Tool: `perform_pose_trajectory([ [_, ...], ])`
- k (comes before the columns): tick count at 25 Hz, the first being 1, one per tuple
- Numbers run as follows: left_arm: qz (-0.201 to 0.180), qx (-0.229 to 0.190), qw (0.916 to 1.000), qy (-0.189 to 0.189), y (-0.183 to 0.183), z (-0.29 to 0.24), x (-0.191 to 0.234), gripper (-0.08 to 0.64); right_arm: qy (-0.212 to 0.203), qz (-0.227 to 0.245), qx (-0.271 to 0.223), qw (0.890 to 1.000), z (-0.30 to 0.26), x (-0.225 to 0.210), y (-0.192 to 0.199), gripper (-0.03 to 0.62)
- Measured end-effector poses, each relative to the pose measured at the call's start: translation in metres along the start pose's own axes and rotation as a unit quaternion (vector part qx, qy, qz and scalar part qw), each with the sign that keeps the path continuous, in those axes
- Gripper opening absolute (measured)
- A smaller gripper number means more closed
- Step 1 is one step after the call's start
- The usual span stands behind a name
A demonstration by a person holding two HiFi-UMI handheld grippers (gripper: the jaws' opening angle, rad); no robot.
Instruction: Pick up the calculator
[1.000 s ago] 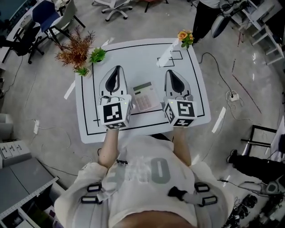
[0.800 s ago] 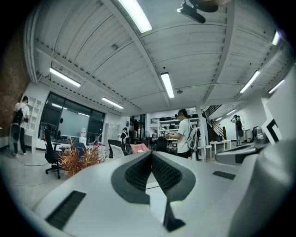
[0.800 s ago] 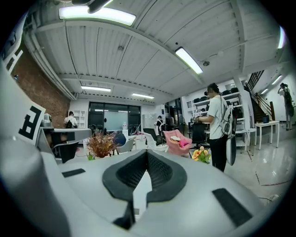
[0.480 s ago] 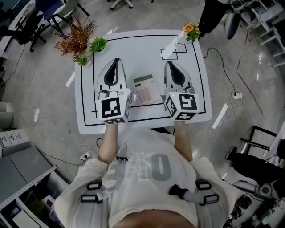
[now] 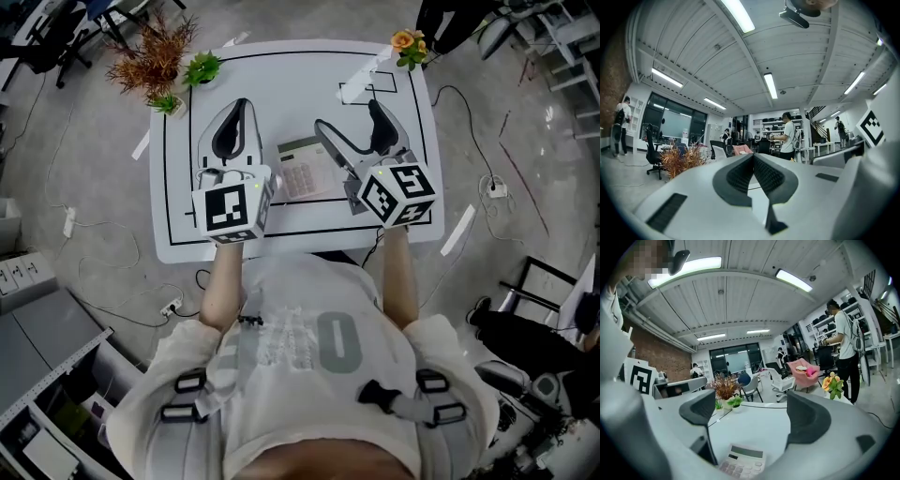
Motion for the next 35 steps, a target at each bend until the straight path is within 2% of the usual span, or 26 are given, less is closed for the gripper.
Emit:
perform_pose_trajectory([
  [3,-0.002,-0.001,1.0,-0.003,-0.001,0.0,0.001,0.02,-0.01,-0.001,0.011,1.0,-0.002,-0.003,0.002,0.463],
  [7,-0.005,-0.003,0.9999,-0.008,0.0,0.002,0.003,0.021,-0.049,-0.015,0.034,0.998,-0.009,-0.004,0.007,0.463],
  [12,-0.002,0.015,0.9997,-0.018,0.014,0.003,0.005,0.02,-0.087,-0.011,0.093,0.992,-0.016,-0.007,0.033,0.463],
  [15,0.004,0.026,0.9991,-0.034,0.023,0.004,0.009,0.021,-0.115,-0.018,0.134,0.984,-0.023,-0.011,0.051,0.463],
  [19,0.011,0.037,0.9975,-0.059,0.036,0.006,0.016,0.021,-0.158,-0.046,0.196,0.967,-0.04,-0.02,0.083,0.462],
  [24,-0.001,0.056,0.9943,-0.091,0.05,0.011,0.025,0.021,-0.201,-0.097,0.268,0.937,-0.058,-0.034,0.122,0.462],
  [27,0.009,0.066,0.9919,-0.108,0.06,0.013,0.036,0.021,-0.224,-0.119,0.305,0.918,-0.069,-0.037,0.143,0.462],
  [31,0.012,0.073,0.9889,-0.129,0.07,0.019,0.047,0.021,-0.252,-0.132,0.343,0.895,-0.077,-0.033,0.164,0.462],
  [35,0.018,0.083,0.9858,-0.145,0.081,0.024,0.055,0.021,-0.268,-0.142,0.367,0.88,-0.085,-0.033,0.177,0.462],
])
Point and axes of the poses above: the fingertips, and each gripper's own axes: z backward along the fingers, x to its left, y out of its underside, the point moved 3 cm from there along z, backward along the fingers, and after that the axes turned 4 degrees about -y, right-handed, at the moved point
